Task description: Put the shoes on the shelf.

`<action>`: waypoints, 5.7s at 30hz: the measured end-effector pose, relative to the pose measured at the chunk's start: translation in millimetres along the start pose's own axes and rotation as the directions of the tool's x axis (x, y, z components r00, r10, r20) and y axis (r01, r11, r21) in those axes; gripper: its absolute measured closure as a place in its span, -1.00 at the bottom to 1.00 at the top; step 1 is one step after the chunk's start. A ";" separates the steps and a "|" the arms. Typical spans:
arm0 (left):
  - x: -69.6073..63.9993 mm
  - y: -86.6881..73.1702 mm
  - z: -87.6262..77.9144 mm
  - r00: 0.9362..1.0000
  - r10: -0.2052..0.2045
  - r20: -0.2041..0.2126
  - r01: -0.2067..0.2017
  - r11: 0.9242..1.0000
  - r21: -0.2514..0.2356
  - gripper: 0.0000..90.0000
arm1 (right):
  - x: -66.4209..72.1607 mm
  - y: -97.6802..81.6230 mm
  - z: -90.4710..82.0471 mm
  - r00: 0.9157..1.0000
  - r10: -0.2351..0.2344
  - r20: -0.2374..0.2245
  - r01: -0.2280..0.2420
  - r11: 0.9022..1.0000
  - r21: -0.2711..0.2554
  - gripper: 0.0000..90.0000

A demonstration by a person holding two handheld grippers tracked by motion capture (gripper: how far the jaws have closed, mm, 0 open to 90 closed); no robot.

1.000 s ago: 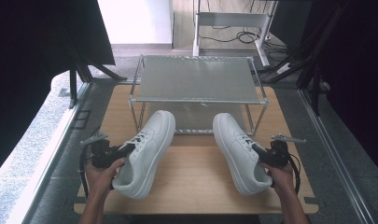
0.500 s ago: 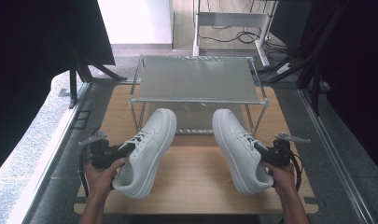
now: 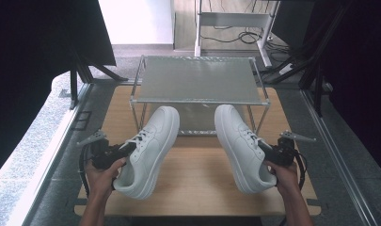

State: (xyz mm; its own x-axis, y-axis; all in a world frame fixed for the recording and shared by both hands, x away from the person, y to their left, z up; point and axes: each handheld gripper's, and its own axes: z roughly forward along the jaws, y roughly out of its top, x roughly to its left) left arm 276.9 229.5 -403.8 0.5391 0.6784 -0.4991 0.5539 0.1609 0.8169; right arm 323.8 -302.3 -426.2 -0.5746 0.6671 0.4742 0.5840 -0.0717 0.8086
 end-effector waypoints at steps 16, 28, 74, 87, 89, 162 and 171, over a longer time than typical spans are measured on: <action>-27.0 52.7 14.3 0.996 0.069 0.061 -0.067 0.997 -0.045 0.87 | 21.5 38.4 -3.1 0.997 -0.026 -0.072 0.020 0.996 -0.087 0.92; -41.0 95.4 33.2 0.992 0.094 0.085 -0.089 0.994 -0.062 0.86 | 44.0 92.4 -10.9 0.995 -0.089 -0.039 0.084 0.990 -0.115 0.92; -27.9 177.1 107.4 1.000 -0.007 0.029 0.009 0.998 -0.064 0.86 | 31.0 187.4 35.7 0.990 0.018 0.141 0.000 0.992 -0.127 0.92; -17.2 190.6 130.8 0.998 -0.056 -0.040 0.054 0.997 -0.061 0.86 | 26.4 203.2 56.7 0.980 0.026 0.199 -0.005 0.994 -0.107 0.92; -16.5 193.2 132.6 0.997 -0.056 -0.056 0.053 0.997 -0.060 0.86 | 26.4 205.2 59.7 0.978 0.031 0.208 -0.009 0.994 -0.105 0.92; -5.9 235.7 215.1 0.977 -0.120 -0.175 0.124 0.992 0.012 0.16 | 29.5 243.4 147.4 0.877 0.021 0.479 0.057 0.987 -0.148 0.02; -23.4 222.7 159.3 0.981 0.014 -0.194 -0.015 1.000 -0.006 0.48 | 43.2 226.8 95.6 0.910 -0.081 0.407 0.162 0.973 -0.167 0.22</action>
State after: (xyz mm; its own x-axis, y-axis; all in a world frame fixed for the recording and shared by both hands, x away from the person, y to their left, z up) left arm 488.8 135.3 -256.2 0.4134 0.8067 -0.4222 0.5416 0.1549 0.8262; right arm 486.3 -218.8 -255.7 -0.3371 0.9144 0.2240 0.3793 -0.0859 0.9213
